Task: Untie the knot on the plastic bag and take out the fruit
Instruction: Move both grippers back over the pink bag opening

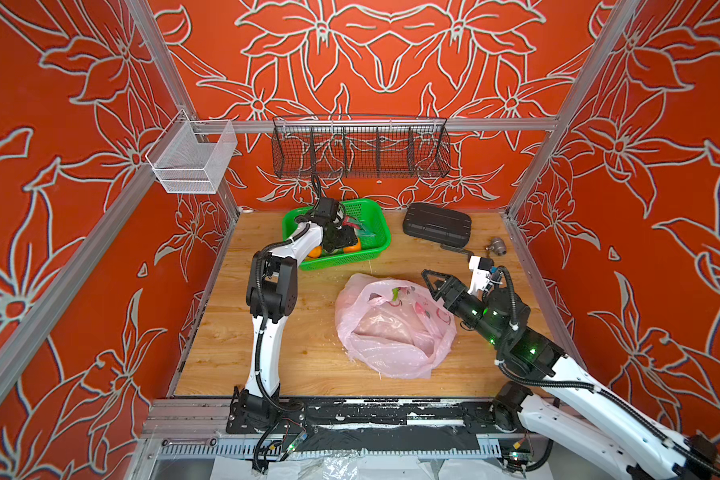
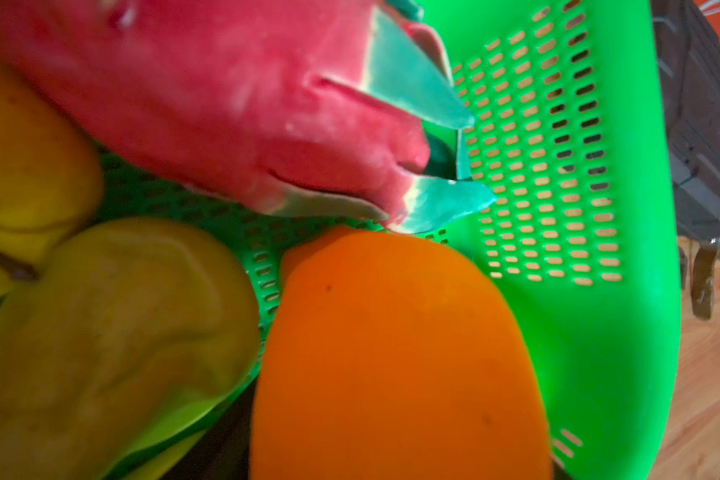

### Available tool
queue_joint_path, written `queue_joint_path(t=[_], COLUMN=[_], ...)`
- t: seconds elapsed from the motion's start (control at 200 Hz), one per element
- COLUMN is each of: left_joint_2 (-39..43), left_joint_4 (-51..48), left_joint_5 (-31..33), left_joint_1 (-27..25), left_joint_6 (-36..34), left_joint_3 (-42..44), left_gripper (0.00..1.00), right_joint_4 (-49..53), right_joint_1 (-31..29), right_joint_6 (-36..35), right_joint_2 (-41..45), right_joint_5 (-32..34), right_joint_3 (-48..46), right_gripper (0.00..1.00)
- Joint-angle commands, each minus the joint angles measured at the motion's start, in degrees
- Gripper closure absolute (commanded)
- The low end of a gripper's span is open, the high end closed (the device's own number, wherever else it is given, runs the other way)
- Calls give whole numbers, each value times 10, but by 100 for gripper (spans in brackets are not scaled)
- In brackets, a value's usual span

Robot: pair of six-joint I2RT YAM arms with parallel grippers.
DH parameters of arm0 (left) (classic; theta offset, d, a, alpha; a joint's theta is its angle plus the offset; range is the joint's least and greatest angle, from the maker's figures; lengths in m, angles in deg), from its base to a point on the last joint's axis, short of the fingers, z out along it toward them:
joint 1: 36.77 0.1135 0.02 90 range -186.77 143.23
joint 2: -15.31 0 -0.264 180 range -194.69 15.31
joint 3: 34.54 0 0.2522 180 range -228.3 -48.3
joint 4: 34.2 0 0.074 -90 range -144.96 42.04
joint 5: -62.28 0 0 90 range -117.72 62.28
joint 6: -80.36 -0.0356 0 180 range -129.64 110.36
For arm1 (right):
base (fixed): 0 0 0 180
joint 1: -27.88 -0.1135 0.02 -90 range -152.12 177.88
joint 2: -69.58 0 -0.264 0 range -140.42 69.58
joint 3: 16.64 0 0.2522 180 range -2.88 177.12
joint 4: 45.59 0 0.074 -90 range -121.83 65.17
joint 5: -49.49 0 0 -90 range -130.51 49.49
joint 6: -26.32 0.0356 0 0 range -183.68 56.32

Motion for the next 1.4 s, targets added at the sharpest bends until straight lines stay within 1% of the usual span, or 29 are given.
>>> queue_joint_path(t=[0.0,0.24,0.37,0.471,0.606,0.761,0.876,0.971,1.061,1.131,1.257,1.397], left_joint_2=[39,106,165,229,337,445,506,544,566,571,552,506], left_joint_4=[-4,19,42,72,144,165,168,157,136,117,100,78], left_joint_5=[27,51,41,21,-14,-17,-36,-20,13,34,31,9], left_joint_1=[0,0,0,0,-9,-43,-83,-126,-164,-181,-187,-196], left_joint_6=[-9,-11,-2,15,45,41,10,-23,-55,-72,-79,-91], left_joint_3=[15,61,101,155,260,335,374,399,426,443,463,452], left_gripper=[28,28,28,28,28,28,29,29,29,29,29,29], right_joint_4=[-7,-14,-17,-27,-35,-45,-50,-50,-51,-50,-44,-45], right_joint_1=[0,0,0,0,0,-1,-1,-2,-3,-5,-11,-22], right_joint_6=[5,9,8,3,-6,-24,-31,-32,-28,-28,-34,-38], right_joint_2=[0,-11,-17,-21,-28,-35,-44,-52,-56,-55,-50,-48], right_joint_5=[-2,-12,-19,-33,-52,-86,-121,-155,-177,-185,-184,-170], right_joint_3=[4,8,11,10,9,11,9,4,-6,-17,-43,-72], right_gripper=[6,6,6,6,6,8,8,9,10,11,12,12])
